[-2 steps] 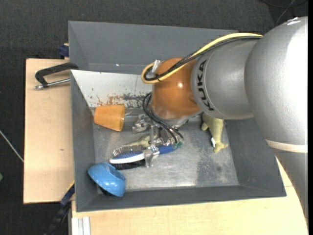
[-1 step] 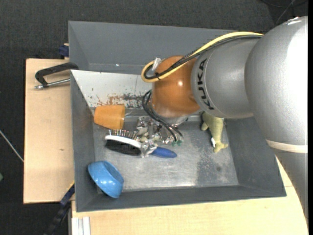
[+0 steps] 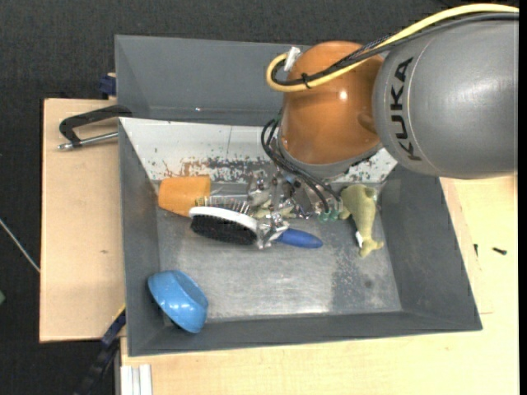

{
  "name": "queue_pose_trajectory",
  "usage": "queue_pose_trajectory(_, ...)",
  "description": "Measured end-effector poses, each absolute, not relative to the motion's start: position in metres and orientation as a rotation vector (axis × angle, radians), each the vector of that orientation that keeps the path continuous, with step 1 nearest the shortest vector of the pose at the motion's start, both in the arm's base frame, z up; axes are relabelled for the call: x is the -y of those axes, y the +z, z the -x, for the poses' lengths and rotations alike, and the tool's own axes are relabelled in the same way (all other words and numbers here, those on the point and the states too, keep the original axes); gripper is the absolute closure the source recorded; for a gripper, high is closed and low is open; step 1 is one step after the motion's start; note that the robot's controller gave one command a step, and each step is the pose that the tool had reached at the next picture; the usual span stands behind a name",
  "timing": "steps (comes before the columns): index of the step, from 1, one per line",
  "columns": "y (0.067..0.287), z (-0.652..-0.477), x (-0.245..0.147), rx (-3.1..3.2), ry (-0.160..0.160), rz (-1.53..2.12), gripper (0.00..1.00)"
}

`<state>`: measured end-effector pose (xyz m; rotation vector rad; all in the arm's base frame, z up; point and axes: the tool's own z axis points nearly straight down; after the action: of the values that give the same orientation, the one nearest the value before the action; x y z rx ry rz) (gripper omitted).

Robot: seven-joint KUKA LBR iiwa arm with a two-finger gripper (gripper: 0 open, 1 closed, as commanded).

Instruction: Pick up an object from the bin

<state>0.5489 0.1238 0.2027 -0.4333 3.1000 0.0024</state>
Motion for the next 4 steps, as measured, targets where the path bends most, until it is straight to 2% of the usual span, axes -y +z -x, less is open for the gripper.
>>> queue_pose_trajectory(1,0.199,-0.548,-0.124,-3.107,0.002,0.434,0.0)
queue_pose_trajectory(2,0.072,-0.554,-0.092,-3.055,0.003,0.701,0.0)
queue_pose_trajectory(3,0.075,-0.557,-0.093,-3.046,0.004,0.696,1.0)
queue_pose_trajectory(4,0.086,-0.497,-0.041,-2.982,-0.002,0.996,1.0)
